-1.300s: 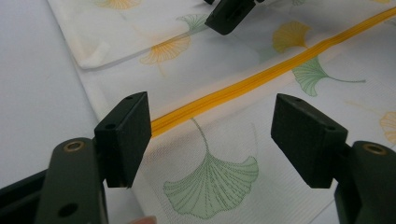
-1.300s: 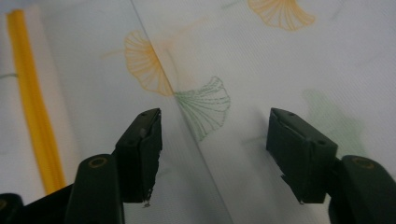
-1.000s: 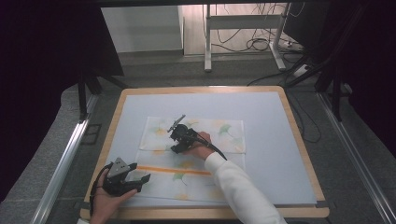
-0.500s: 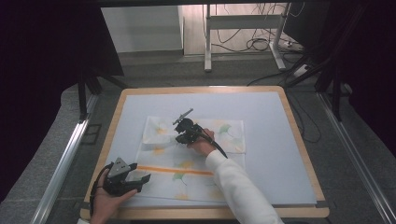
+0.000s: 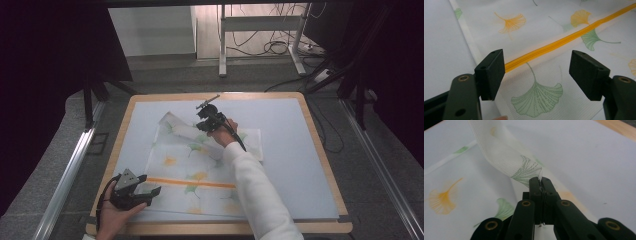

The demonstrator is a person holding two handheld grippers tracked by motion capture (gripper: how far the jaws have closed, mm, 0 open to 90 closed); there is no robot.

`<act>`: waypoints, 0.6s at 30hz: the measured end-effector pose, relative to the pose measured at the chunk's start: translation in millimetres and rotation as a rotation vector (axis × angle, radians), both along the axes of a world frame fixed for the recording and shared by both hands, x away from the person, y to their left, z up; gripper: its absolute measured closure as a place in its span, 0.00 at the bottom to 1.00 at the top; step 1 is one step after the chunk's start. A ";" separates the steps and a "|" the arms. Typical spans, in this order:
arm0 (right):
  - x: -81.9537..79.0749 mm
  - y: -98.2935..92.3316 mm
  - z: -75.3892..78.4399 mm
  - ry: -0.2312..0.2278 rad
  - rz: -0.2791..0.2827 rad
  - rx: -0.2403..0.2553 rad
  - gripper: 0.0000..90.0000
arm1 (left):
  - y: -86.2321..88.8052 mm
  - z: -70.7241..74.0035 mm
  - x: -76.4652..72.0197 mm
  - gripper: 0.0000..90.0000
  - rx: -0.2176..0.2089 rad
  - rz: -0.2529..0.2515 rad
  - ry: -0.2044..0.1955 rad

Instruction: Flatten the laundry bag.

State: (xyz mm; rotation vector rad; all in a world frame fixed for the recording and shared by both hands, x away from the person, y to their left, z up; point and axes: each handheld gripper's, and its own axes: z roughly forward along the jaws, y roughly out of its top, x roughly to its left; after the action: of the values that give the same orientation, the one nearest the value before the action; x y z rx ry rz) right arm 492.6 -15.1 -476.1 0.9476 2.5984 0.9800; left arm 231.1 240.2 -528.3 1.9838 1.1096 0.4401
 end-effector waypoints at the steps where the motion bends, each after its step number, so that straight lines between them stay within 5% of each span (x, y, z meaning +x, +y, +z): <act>1: 5.0 -1.2 -0.2 0.003 -0.010 0.000 0.98 | -0.1 0.0 0.0 0.32 0.000 -0.001 0.000; 13: 57.1 -3.1 -11.6 0.008 -0.107 -0.033 0.96 | 1.5 0.8 0.1 0.32 -0.008 0.000 -0.002; 18: 72.5 -11.7 -11.9 -0.028 -0.227 -0.050 0.61 | 2.5 1.1 0.3 0.32 -0.011 -0.003 -0.004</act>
State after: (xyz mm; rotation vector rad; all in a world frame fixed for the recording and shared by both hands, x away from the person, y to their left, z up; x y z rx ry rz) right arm 565.1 -26.8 -488.0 1.1752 2.4145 0.8586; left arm 231.4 242.7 -527.2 1.9741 1.1045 0.4352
